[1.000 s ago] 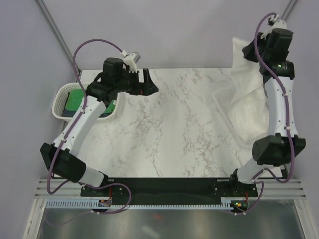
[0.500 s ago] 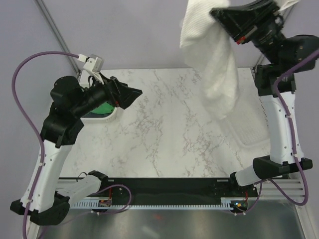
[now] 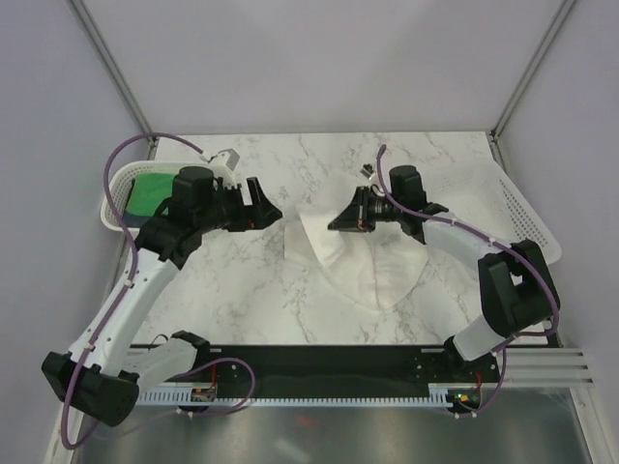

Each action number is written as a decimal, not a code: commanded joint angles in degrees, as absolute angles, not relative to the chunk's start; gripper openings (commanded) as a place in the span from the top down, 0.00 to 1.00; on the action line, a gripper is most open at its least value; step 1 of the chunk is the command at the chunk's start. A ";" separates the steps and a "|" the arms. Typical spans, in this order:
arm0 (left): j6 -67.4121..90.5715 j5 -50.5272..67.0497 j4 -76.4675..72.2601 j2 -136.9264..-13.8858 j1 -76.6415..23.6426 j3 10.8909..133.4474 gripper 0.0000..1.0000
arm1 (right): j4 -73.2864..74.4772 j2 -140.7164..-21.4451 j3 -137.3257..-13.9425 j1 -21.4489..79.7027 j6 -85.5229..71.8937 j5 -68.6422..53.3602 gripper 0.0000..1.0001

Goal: Fold and stack the towels
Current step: Move the towel to the center of the board, then flatten out the crumpled towel

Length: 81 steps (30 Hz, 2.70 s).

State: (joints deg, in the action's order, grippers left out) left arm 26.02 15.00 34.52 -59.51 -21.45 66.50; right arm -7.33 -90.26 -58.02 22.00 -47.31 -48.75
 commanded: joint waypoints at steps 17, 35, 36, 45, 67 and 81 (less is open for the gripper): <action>30.40 28.92 19.08 -83.23 -21.36 61.70 0.22 | 25.58 -73.48 -62.50 33.64 -24.44 7.52 0.47; 35.51 28.65 17.66 -83.94 -13.28 63.72 0.21 | 14.15 -80.59 -48.08 71.63 -9.49 45.43 0.40; 34.99 28.65 18.19 -83.67 -13.10 63.89 0.21 | 13.89 -81.47 -47.82 71.89 -9.49 46.14 0.40; 34.19 28.13 18.99 -81.65 -13.01 63.02 0.21 | 12.04 -89.29 -48.60 73.39 -9.14 53.16 0.38; 18.62 31.81 18.81 -86.39 -12.66 68.91 0.20 | 20.56 -66.97 -57.48 41.39 -12.83 9.25 0.96; 27.78 31.73 23.29 -74.53 -5.01 65.48 0.18 | 19.69 -76.63 -51.68 63.36 -16.09 28.62 0.49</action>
State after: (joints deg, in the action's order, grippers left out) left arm 25.96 30.15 22.61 -77.60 -4.69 66.15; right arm 20.95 -73.93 -52.58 60.34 -15.68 20.05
